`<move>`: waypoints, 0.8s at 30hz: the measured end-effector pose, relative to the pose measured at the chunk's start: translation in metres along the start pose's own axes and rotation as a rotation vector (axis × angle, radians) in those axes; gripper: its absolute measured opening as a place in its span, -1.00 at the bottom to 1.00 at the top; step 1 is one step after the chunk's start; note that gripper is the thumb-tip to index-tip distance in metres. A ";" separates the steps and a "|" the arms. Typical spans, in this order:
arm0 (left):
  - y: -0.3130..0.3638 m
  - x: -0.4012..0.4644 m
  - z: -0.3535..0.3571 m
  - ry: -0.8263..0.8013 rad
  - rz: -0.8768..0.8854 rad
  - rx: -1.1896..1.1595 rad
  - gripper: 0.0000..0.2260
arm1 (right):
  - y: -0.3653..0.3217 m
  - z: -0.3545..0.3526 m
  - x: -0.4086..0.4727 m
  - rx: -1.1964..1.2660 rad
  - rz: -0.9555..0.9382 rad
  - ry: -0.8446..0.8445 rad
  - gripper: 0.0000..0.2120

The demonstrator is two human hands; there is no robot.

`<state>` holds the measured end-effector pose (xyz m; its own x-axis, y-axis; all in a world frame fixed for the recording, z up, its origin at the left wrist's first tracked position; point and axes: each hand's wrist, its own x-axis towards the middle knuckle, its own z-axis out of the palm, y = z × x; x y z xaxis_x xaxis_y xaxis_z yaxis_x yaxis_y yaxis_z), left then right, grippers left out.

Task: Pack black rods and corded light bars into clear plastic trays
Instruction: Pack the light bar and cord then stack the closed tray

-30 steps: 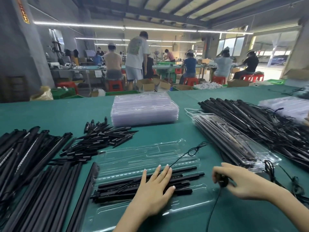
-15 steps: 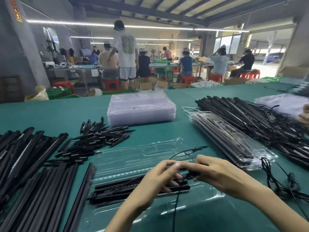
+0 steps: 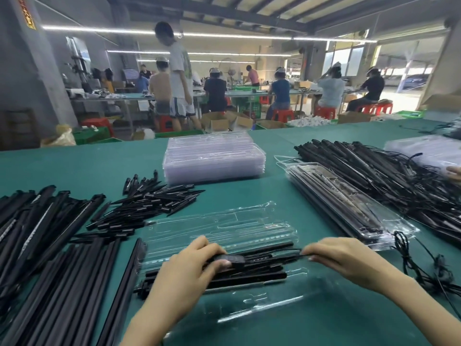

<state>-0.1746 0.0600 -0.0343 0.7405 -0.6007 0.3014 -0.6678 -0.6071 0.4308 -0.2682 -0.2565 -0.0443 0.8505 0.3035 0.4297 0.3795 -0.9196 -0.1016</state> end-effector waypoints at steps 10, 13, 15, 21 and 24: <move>-0.006 -0.017 0.028 -0.180 0.036 0.025 -0.75 | 0.002 0.018 -0.013 0.184 0.133 -0.073 -0.82; -0.005 -0.020 0.031 -0.158 0.014 0.001 -0.73 | 0.002 0.019 -0.015 0.151 0.105 -0.153 -0.86; -0.005 -0.021 0.034 -0.145 0.050 0.025 -0.71 | 0.002 0.022 -0.015 0.145 0.099 -0.163 -0.87; 0.001 -0.019 0.038 -0.159 0.013 -0.063 -0.75 | 0.003 0.019 -0.017 0.235 0.157 -0.182 -0.83; 0.004 -0.017 0.039 -0.181 0.007 0.002 -0.74 | 0.002 0.020 -0.017 0.246 0.148 -0.215 -0.86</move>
<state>-0.1931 0.0472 -0.0706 0.7103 -0.6886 0.1462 -0.6731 -0.6035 0.4275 -0.2750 -0.2582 -0.0701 0.9501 0.2411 0.1980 0.3005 -0.8778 -0.3730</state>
